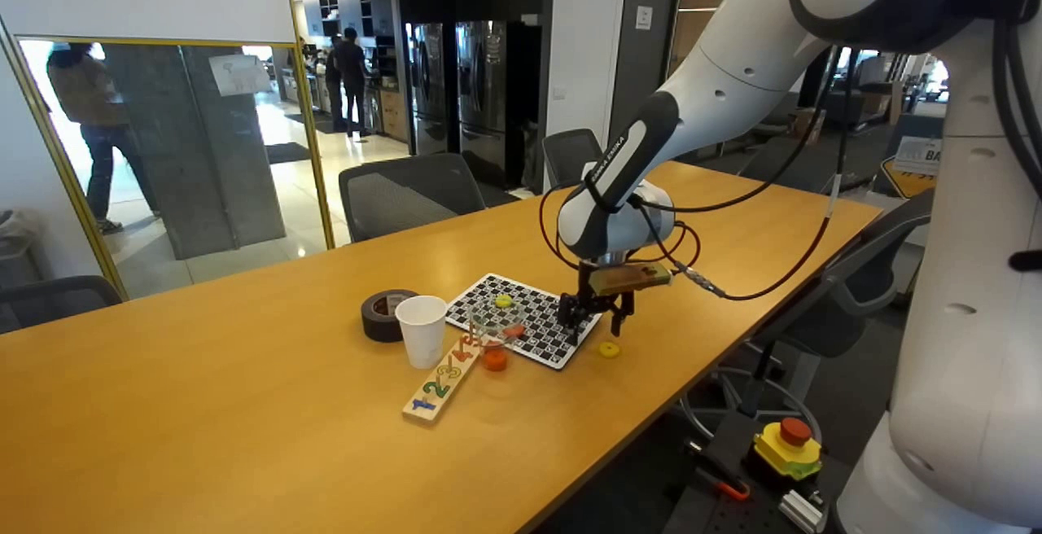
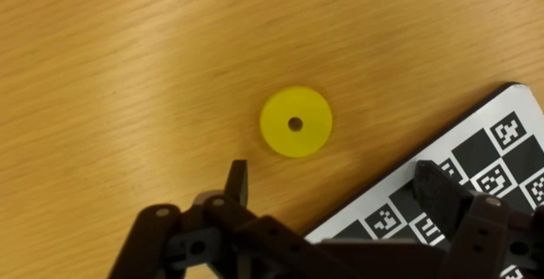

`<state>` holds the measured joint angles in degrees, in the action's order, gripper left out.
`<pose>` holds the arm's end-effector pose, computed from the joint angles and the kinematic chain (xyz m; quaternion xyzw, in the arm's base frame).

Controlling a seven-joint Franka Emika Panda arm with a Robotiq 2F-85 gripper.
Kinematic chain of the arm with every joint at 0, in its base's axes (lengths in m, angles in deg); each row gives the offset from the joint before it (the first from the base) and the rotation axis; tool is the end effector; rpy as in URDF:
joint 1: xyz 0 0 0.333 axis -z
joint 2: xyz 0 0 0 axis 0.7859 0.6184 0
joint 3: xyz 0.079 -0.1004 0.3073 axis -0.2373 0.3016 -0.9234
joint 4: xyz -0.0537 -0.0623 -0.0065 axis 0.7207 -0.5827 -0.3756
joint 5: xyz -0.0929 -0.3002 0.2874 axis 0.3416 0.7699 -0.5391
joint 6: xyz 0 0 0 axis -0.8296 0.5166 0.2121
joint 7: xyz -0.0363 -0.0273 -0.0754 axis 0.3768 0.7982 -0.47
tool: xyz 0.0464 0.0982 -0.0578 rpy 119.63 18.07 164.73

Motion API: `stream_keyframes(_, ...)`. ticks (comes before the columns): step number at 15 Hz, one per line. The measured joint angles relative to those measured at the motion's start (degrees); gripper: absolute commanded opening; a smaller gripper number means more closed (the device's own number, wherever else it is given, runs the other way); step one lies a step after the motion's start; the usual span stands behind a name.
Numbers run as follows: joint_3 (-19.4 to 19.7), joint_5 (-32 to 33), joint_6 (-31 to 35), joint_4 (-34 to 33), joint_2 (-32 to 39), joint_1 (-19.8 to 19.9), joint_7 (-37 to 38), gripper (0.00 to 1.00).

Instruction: Pick up the orange and yellow objects and put them in the two cups

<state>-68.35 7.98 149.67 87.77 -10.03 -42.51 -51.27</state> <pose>0.4825 -0.1701 0.1918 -0.9726 0.2287 0.0404 0.0052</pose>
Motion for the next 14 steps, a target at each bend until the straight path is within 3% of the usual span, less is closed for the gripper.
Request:
stream_keyframes(6,0.0,0.0,-7.2,-4.3,2.3,0.5,-0.9,1.00)
stream_keyframes(14,0.0,0.0,-8.9,-7.0,4.0,1.1,-1.5,1.00)
